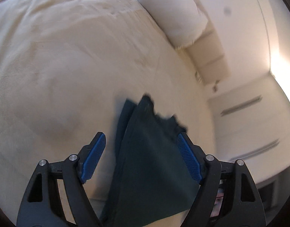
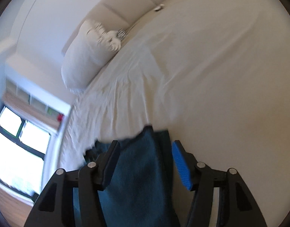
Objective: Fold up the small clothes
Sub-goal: 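Lower the folded hem onto the sweater and open both grippers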
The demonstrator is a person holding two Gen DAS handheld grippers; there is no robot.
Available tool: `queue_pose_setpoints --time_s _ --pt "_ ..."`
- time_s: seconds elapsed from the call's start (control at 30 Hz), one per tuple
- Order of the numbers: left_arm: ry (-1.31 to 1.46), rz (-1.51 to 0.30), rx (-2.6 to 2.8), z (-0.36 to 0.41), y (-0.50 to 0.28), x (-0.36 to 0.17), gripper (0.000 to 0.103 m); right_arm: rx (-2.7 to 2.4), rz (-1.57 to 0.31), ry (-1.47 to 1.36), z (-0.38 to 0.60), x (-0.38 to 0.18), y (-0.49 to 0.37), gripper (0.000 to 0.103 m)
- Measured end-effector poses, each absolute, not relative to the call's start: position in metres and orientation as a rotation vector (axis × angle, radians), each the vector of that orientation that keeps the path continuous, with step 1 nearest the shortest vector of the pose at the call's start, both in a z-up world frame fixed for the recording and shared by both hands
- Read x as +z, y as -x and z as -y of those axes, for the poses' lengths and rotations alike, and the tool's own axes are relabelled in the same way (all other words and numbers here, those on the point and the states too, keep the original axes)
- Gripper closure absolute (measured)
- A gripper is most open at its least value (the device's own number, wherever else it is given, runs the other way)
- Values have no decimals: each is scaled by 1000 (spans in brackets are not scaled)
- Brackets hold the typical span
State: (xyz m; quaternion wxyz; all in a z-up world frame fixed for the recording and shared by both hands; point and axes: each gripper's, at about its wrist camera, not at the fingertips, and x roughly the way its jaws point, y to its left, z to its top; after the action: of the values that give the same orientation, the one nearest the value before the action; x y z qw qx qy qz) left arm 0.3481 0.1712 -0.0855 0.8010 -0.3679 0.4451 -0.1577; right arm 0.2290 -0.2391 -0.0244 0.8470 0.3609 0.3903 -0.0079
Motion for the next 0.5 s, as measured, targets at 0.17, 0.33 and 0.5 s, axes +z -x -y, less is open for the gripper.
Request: queue_pose_setpoints --time_s 0.17,0.33,0.5 --pt "665 -991 -300 -149 -326 -101 29 -26 -910 -628 215 -31 -207 42" --pt "610 -994 -298 -146 -295 -103 51 -9 -942 -548 198 -35 -189 42" --pt "510 -1028 -299 -137 -275 -104 68 -18 -980 -563 193 -44 -186 42"
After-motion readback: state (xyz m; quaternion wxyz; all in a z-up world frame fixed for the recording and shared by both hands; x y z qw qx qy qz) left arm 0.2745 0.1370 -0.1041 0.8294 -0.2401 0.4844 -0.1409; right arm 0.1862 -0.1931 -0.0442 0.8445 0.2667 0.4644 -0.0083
